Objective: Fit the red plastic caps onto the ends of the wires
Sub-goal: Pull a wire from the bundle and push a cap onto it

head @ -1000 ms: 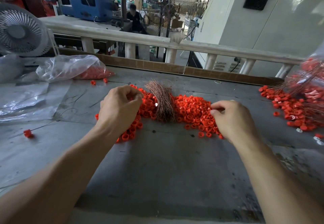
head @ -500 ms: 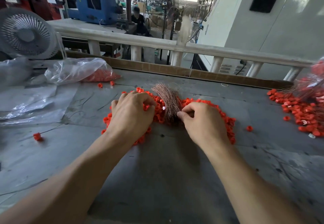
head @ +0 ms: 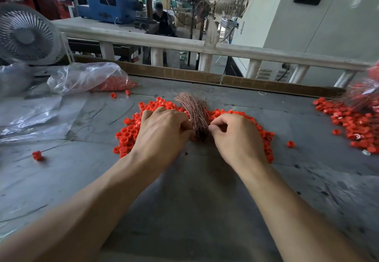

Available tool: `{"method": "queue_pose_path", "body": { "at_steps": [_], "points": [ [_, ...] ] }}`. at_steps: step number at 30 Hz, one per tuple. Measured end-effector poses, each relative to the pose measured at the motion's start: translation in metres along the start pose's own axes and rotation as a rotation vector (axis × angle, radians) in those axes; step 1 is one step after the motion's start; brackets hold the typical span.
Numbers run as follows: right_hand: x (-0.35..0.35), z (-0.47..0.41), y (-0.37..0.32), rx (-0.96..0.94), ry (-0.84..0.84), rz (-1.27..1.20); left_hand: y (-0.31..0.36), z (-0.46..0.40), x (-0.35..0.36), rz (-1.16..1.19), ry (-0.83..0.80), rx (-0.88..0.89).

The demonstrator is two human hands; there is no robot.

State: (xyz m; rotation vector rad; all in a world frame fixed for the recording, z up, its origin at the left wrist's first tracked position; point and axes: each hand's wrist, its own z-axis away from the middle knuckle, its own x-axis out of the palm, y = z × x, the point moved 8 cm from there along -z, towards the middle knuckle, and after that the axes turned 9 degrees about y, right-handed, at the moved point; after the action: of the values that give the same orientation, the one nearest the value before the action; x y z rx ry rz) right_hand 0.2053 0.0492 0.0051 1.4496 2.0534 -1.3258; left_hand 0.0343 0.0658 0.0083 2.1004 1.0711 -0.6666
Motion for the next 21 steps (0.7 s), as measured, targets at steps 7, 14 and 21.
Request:
{"method": "queue_pose_path", "body": {
  "at_steps": [7,14,21],
  "points": [
    [-0.005,0.002,-0.009,-0.049,0.041,-0.116,-0.005,-0.004,-0.012,0.026,0.078,-0.032],
    [0.003,0.007,-0.024,-0.113,-0.058,-0.375,0.007,-0.004,-0.03,0.175,0.161,-0.015],
    [0.018,0.013,-0.031,-0.087,-0.151,-0.521,0.018,-0.002,-0.034,0.225,0.169,0.032]
  ]
}}
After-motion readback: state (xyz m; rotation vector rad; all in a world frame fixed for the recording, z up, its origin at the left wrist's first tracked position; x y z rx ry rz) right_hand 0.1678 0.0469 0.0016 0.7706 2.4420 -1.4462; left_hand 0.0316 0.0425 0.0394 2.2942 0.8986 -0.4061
